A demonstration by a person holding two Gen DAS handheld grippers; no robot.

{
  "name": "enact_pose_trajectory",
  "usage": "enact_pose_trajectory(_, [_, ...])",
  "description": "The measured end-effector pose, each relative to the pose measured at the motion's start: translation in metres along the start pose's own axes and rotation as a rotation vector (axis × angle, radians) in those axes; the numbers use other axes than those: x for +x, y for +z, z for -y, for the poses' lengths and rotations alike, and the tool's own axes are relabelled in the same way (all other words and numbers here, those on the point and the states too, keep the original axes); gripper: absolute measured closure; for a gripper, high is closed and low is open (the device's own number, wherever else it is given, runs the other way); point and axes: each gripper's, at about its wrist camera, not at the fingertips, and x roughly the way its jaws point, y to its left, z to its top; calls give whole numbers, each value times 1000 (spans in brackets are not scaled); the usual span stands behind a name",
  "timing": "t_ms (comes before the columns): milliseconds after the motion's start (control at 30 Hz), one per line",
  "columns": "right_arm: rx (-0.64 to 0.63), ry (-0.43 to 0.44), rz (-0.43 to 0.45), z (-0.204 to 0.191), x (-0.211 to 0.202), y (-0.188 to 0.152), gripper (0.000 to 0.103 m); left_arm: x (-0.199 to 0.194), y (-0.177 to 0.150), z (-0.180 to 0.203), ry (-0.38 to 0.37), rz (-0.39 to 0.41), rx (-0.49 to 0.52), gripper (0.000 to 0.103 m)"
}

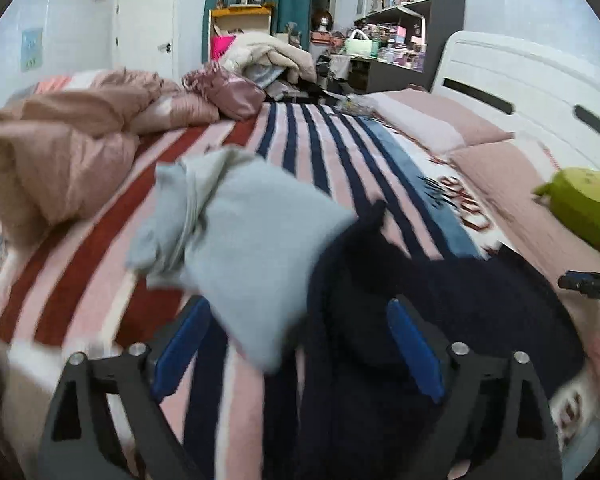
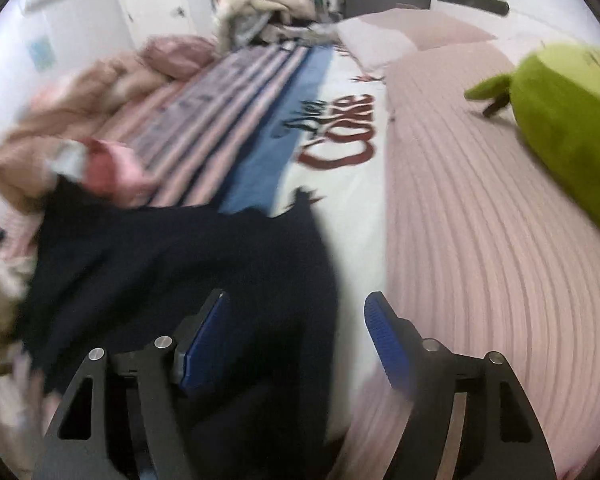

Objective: Fold small clothes
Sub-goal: 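Grasp the sweater with both grippers and fold it over onto itself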

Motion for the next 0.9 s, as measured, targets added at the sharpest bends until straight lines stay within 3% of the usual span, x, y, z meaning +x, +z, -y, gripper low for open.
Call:
enact_pose_trajectory(100, [52,160,15,-7,-39,-47,23,-30,-42,-2,-67,-22,-46,9])
enact_pose_trajectory(200, [137,294,13,-12,-58,-95,22,-49,-88,-5,-181,-52,-159,9])
enact_pose_trajectory(367, [338,439,-20,-13,-43,-161,21,-35,-145,-1,-363,-118,-342,8])
enact_pose_trajectory(467, [431,488,-43,-14,-12,-172,21,-7,-150,5,-413,-134,-421,8])
enact_pose_trajectory(600, [439,483,52,-22,0,-161,21,23,-140,2,-475,-100,-543,8])
enact_pose_trajectory(700, [522,482,61,-19,21,-146,21,43,-131,0,-452,-75,-612,11])
enact_pose_trajectory(767, [558,443,83,-18,30,-137,22,52,-126,1,-388,-50,-616,27])
enact_pose_trajectory(800, [561,425,95,-18,32,-133,25,57,-125,0,-356,-44,-634,41])
enact_pose_trajectory(833, [563,410,111,-18,34,-128,36,60,-125,-2,-352,-41,-650,57])
enact_pose_trajectory(867, [571,385,128,-17,34,-126,44,62,-126,-4,-355,-41,-668,66])
enact_pose_trajectory(900, [576,366,136,-14,33,-125,60,63,-127,-6,-369,-42,-682,82])
